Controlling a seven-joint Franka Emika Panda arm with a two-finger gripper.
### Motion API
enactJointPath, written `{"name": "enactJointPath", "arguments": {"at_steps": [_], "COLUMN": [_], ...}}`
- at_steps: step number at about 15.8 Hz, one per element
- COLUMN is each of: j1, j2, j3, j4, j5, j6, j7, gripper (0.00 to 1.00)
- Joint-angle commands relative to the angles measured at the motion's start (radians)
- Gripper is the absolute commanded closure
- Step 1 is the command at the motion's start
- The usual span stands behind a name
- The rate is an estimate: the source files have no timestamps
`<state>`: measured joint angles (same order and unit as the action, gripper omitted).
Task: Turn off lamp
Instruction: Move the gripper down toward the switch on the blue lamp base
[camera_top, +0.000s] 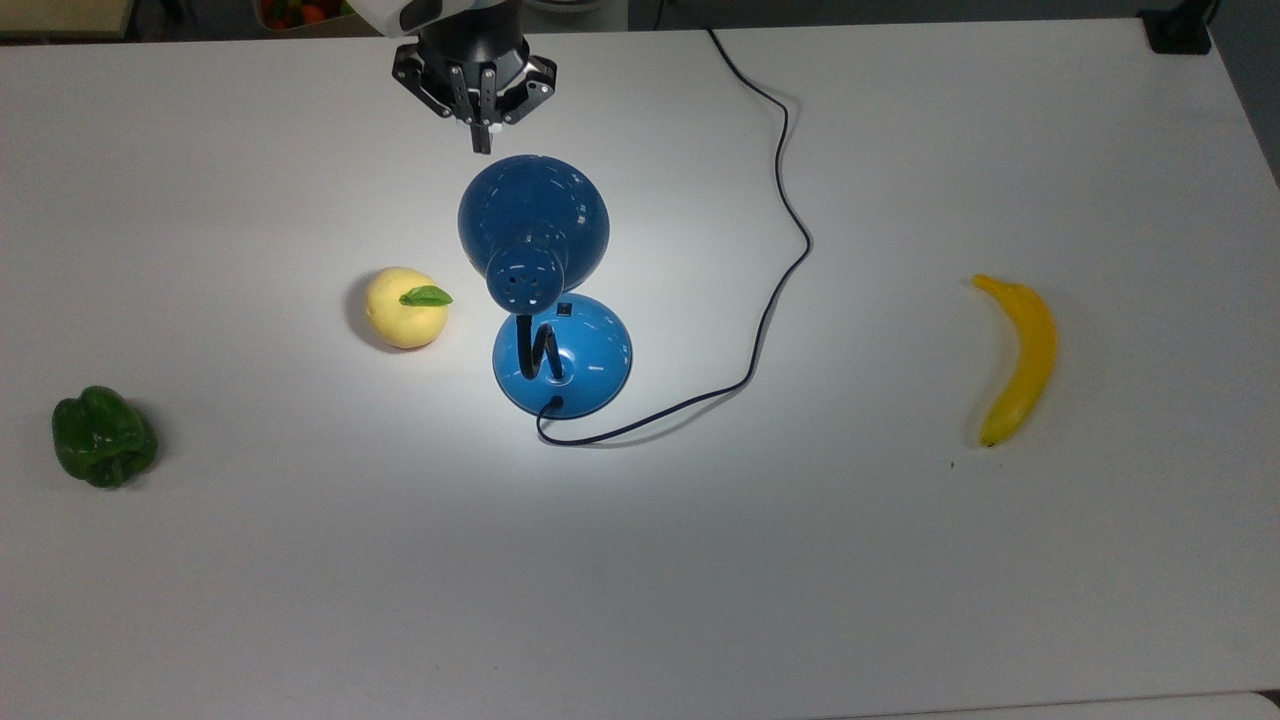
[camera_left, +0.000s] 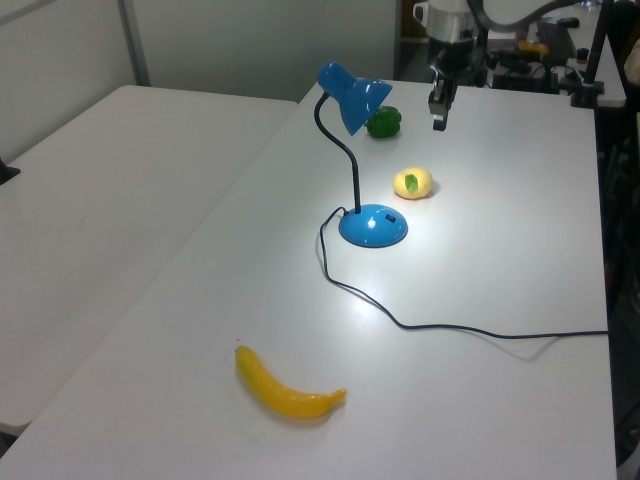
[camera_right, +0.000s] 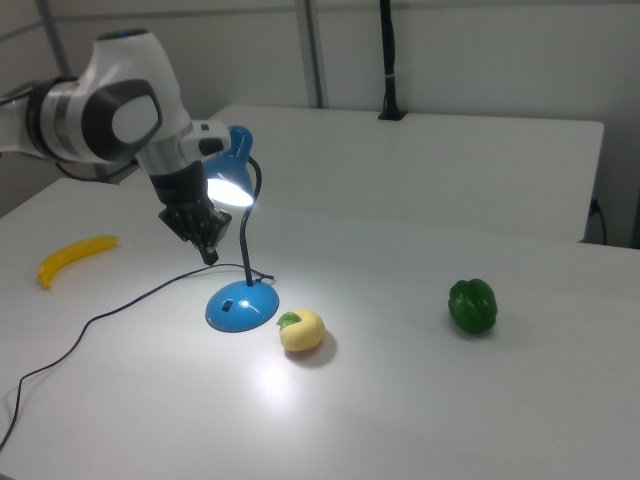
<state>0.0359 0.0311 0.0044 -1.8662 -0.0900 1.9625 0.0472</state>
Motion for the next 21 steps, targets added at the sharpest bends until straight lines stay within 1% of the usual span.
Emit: {"name": "enactJointPath", "arguments": {"at_steps": [1,3,5,7,13,16,21], "j1": [0.024,0.028,0.048,0.050,0.075,0.093,0.094], "j2": [-0.022,-0.019,0.007,0.039,0.124,0.157,0.199], "j3": [0.003,0.005,0.003,0.005,0.005,0.005,0.005], "j4": [-0.131,-0.180,-0.198,-0.199,-0.199,-0.199,-0.195], "j5": [-0.004,-0.004,-0.004,-0.004,-0.004,-0.005,-0.010], "j6": [0.146,0.223,0.289,0.331,0.469,0.516,0.582], "j7": [0.000,0.029,0.052,0.054,0.118,0.151,0.154], "gripper": [1.00,1.00,1.00,1.00,1.00,1.00,1.00]}}
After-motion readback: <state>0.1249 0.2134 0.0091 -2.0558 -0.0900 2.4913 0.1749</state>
